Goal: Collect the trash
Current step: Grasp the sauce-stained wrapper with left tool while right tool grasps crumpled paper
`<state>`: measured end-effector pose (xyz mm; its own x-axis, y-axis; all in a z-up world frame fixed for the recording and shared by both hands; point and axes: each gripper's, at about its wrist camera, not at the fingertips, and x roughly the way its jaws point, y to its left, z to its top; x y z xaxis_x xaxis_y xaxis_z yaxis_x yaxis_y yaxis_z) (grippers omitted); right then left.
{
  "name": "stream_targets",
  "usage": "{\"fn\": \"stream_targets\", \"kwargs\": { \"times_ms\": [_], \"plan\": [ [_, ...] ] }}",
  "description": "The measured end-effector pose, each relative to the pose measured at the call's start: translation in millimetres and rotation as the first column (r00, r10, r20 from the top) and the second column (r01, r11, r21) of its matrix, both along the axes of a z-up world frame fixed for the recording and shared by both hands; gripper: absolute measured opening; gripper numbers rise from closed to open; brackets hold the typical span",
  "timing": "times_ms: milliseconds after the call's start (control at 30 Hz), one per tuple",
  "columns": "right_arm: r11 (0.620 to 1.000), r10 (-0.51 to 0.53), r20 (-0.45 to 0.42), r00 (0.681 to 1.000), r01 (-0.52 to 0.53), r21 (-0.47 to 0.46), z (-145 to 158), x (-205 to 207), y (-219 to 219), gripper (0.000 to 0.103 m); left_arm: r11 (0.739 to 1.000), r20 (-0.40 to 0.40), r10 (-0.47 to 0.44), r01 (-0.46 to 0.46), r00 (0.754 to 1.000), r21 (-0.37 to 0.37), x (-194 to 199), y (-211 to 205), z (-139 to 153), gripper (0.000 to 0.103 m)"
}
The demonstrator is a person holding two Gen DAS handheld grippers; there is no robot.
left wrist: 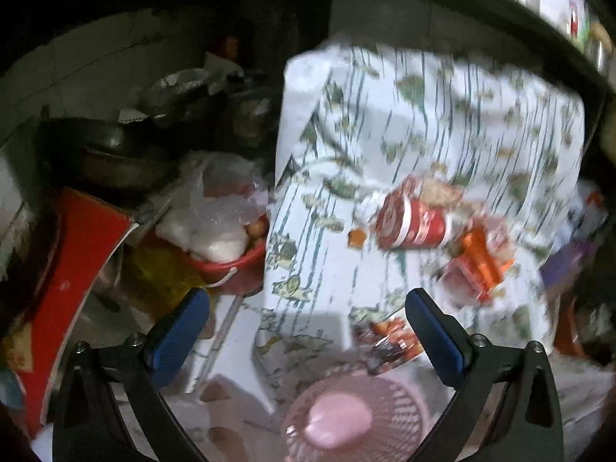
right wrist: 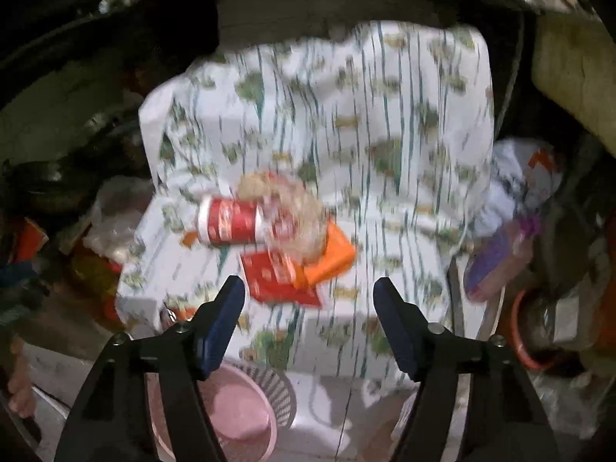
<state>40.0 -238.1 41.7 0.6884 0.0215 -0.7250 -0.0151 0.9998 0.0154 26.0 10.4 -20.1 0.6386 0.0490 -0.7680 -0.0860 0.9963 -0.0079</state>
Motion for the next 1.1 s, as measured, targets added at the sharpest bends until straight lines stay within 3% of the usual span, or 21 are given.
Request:
{"fn": "stream_targets", "kwargs": {
  "times_ms": [100, 233, 300, 433, 500, 533, 633, 667, 800, 933, 967, 1033, 1100],
  "plan": [
    [1.000, 0.011, 0.047, 0.999, -0.011, -0.003, 34, 10, -6, 0.087, 0.997, -0.054, -0.050, 0.053, 0.997, 0.057, 18, -15, -1, 0.102],
    [0.998, 0.045, 0.020, 0.999, -0.046, 0.048, 47, 44, -14, 0.091, 0.984, -0.198, -0.175, 0.176, 0.964, -0.013, 46, -41, -19, 0.103],
    [0.998, 0.018, -0.008, 1.000, -0.017, 0.055, 34, 65, -18, 0.091, 0.970, -0.238, -0.239, 0.241, 0.941, -0.022, 52, -57, -33, 0.102],
    [0.997, -0.014, -0.083, 0.996, 0.021, 0.075, -6, 100, -29, 0.091, 0.910, -0.362, -0.402, 0.411, 0.841, -0.053, 59, -95, -79, 0.102],
    [0.992, -0.039, -0.133, 0.990, 0.054, 0.115, -27, 112, -41, 0.091, 0.901, -0.357, -0.414, 0.434, 0.838, -0.027, 59, -107, -87, 0.102],
    [0.987, -0.029, -0.163, 0.986, 0.054, 0.150, -34, 116, -46, 0.091, 0.882, -0.346, -0.438, 0.471, 0.830, 0.015, 59, -118, -90, 0.102],
    [0.961, 0.072, -0.200, 0.977, -0.014, 0.276, -44, 131, -52, 0.091, 0.820, -0.367, -0.499, 0.565, 0.785, 0.092, 61, -141, -103, 0.102],
    [0.955, 0.107, -0.220, 0.970, -0.039, 0.294, -48, 137, -50, 0.091, 0.815, -0.386, -0.500, 0.573, 0.775, 0.094, 62, -142, -110, 0.102],
    [0.953, 0.103, -0.269, 0.958, -0.018, 0.301, -62, 147, -41, 0.091, 0.824, -0.497, -0.470, 0.564, 0.729, 0.049, 74, -149, -149, 0.102],
    [0.951, 0.131, -0.265, 0.955, -0.046, 0.305, -63, 149, -27, 0.091, 0.834, -0.501, -0.429, 0.543, 0.751, 0.100, 88, -150, -158, 0.102],
    [0.955, 0.138, -0.254, 0.957, -0.060, 0.290, -60, 148, -24, 0.091, 0.844, -0.510, -0.421, 0.530, 0.750, 0.081, 92, -148, -160, 0.102],
    [0.965, 0.140, -0.238, 0.961, -0.078, 0.250, -57, 147, -21, 0.091, 0.864, -0.557, -0.422, 0.504, 0.716, -0.007, 97, -143, -169, 0.102],
    [0.972, 0.133, -0.229, 0.964, -0.082, 0.218, -57, 148, -20, 0.091, 0.882, -0.541, -0.406, 0.470, 0.737, -0.021, 100, -140, -165, 0.095]
  ]
}}
